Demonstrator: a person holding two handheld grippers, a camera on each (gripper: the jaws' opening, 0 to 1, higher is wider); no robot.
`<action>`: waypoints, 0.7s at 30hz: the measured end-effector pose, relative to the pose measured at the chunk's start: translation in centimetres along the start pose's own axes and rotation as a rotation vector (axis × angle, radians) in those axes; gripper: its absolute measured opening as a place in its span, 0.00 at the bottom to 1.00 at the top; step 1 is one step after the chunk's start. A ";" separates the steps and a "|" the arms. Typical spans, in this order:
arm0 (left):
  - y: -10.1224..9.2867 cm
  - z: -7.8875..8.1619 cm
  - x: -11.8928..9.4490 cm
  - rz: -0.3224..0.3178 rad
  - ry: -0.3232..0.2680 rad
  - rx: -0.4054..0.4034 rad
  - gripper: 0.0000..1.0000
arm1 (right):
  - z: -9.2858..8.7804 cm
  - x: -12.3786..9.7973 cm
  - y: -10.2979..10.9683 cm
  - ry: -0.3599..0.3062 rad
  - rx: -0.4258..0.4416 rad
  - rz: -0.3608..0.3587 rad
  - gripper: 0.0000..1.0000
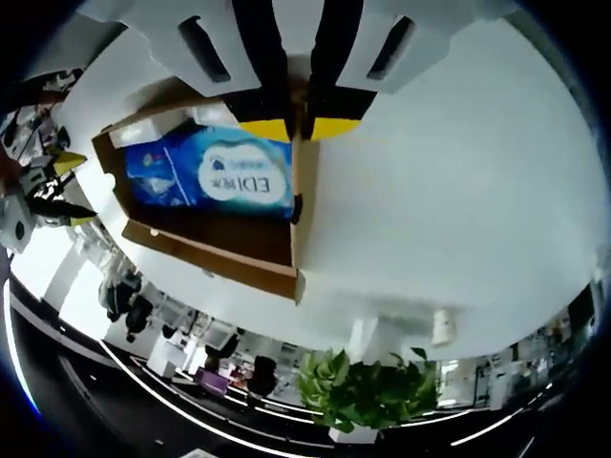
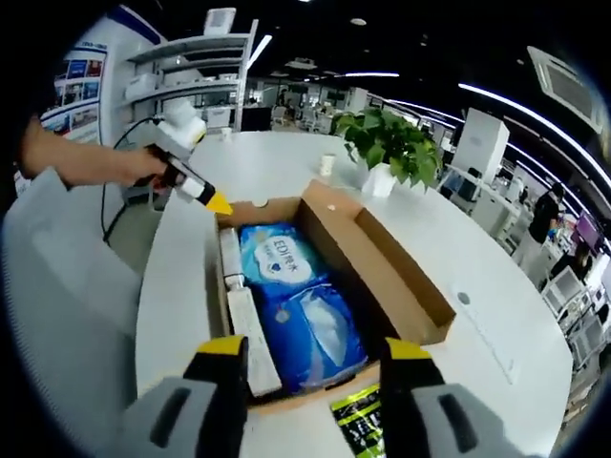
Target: Operate the shoe box by opening the lid, removing the specified soft item, and placing it in the target area until the item is outside and the box remains undamaged.
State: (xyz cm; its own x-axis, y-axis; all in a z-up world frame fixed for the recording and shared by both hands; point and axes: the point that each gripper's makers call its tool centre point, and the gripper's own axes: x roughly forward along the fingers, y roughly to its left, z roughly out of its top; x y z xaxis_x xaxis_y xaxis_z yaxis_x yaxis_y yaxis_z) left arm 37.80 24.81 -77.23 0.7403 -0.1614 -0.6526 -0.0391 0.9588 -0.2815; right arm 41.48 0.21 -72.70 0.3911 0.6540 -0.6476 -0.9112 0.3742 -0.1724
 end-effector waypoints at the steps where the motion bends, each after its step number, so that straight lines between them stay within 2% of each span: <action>1: 0.0 0.0 0.0 0.000 -0.002 0.001 0.03 | 0.0 0.3 -0.1 0.004 -0.021 -0.001 0.52; 8: 0.0 0.0 0.0 0.005 0.004 0.009 0.03 | -0.4 2.8 -0.5 0.046 -0.086 0.022 0.41; 16: 0.1 -0.1 0.1 0.006 0.003 0.001 0.03 | -0.4 4.9 -1.4 0.076 -0.111 0.013 0.39; 21: 0.1 -0.1 0.1 0.003 0.002 -0.009 0.03 | -0.7 6.0 -1.9 0.101 -0.126 -0.002 0.34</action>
State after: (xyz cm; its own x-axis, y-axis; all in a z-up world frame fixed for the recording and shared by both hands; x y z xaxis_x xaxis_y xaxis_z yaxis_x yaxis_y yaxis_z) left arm 37.83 24.89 -77.45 0.7387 -0.1588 -0.6551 -0.0475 0.9572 -0.2855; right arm 45.44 2.93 -76.79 0.3834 0.5814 -0.7177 -0.9221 0.2857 -0.2611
